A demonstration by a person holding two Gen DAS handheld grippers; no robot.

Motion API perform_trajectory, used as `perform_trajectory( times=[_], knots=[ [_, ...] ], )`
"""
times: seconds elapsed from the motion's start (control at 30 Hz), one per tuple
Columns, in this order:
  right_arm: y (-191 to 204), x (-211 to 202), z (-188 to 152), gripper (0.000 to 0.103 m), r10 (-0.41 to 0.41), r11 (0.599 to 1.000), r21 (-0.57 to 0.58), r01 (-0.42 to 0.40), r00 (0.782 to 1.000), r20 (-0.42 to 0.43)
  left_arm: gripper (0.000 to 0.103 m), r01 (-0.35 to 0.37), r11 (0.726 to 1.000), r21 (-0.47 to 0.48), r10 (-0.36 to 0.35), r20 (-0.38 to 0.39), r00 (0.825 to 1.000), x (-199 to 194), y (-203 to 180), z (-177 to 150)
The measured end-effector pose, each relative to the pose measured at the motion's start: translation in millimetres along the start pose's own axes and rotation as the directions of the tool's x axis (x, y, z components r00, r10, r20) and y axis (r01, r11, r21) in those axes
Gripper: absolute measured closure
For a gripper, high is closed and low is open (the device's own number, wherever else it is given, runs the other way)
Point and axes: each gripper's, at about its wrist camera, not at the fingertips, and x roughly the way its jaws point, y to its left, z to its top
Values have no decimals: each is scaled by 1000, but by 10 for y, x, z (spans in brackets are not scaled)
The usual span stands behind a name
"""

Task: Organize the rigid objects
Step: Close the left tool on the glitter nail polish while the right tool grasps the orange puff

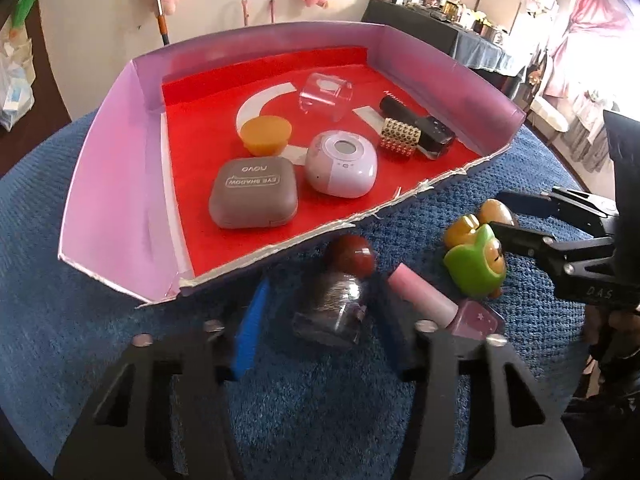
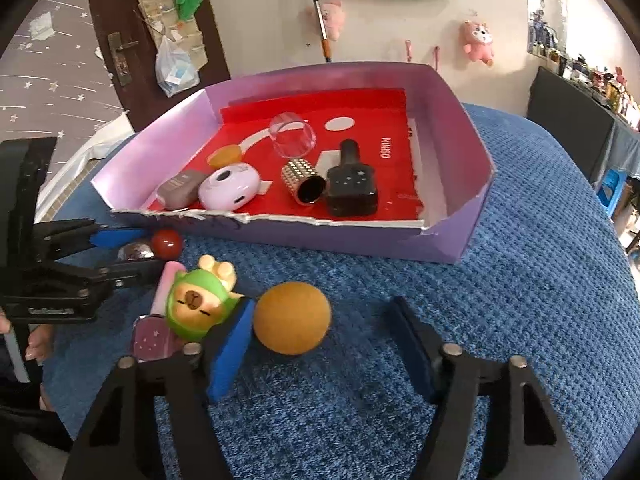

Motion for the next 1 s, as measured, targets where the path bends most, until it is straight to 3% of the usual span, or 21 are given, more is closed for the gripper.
perform_trajectory(
  times=[0.1, 0.4, 1.0],
  knots=[
    [30, -19, -15, 63, 51, 999, -8, -51, 999, 4, 72, 19, 1000, 7, -19, 8, 1000, -28, -38, -6],
    [112, -180, -34, 63, 59, 998, -30, -57, 997, 52, 73, 39, 999, -19, -37, 65, 997, -232, -48, -31],
    [125, -276, -59, 63, 56, 998, -23, -55, 996, 71, 74, 56, 998, -26, -53, 94, 994, -359, -81, -98]
  ],
)
